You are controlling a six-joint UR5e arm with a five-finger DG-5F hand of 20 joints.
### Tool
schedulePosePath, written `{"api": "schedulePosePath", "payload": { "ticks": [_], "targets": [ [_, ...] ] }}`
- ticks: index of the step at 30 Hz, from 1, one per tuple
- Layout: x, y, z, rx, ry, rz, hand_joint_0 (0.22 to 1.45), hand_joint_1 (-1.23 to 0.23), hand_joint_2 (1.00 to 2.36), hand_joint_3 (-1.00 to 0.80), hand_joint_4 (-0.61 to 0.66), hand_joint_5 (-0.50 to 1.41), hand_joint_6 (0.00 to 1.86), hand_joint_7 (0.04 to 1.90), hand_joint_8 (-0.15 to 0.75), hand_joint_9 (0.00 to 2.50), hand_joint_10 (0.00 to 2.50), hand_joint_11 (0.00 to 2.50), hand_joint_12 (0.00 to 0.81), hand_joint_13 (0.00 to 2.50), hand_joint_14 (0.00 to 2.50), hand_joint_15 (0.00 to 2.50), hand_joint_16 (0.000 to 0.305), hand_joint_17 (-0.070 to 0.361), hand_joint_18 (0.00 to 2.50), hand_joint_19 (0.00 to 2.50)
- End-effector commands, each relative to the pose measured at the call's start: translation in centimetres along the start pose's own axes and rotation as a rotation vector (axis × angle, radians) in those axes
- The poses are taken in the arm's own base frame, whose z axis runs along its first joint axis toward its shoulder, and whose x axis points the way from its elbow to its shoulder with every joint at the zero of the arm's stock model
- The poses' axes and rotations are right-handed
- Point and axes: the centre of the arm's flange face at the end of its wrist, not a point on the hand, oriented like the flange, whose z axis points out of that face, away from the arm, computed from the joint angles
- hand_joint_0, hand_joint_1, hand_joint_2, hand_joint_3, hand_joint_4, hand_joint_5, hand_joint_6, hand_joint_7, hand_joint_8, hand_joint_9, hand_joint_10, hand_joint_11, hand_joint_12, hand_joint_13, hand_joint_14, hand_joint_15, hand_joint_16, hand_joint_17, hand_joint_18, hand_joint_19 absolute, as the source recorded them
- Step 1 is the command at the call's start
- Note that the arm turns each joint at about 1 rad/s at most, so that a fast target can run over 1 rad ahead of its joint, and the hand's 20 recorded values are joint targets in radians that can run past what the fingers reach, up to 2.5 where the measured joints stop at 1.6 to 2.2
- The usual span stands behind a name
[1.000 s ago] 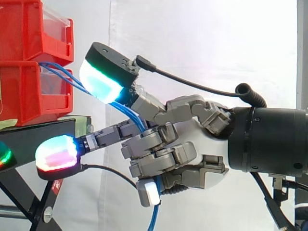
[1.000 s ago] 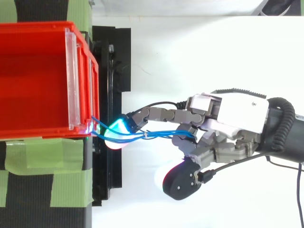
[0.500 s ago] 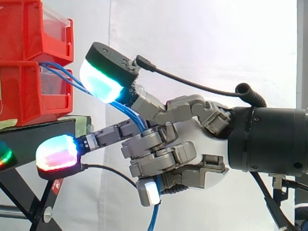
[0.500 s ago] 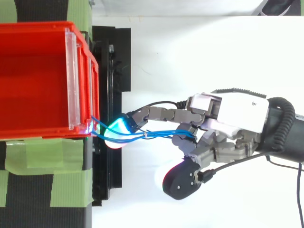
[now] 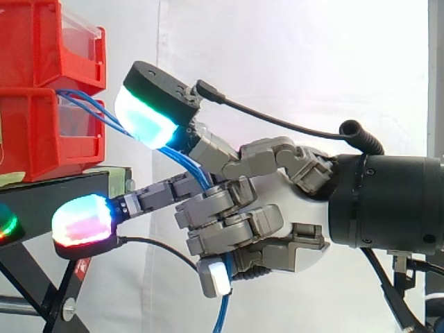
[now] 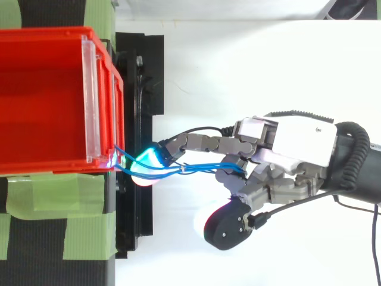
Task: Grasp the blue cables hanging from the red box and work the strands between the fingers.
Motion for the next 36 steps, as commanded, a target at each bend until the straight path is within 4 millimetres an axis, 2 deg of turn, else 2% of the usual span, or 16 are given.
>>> {"api": "schedulePosePath", "payload": {
  "ticks": [1, 36],
  "targets": [
    [0.01, -0.03, 0.00, 0.000, 0.001, 0.000, 0.73, -0.54, 1.00, -1.00, 0.35, 0.06, 0.01, 0.77, 0.493, 1.28, 2.50, 2.47, 0.655, 1.80, 2.50, 1.40, 0.248, 0.186, 2.42, 0.53],
    [-0.01, -0.03, 0.00, 0.000, -0.001, 0.000, 0.73, -0.54, 1.00, -1.00, 0.35, 0.06, 0.01, 0.76, 0.490, 1.27, 2.50, 2.46, 0.646, 1.79, 2.50, 1.41, 0.247, 0.186, 2.42, 0.51]
  ]
}}
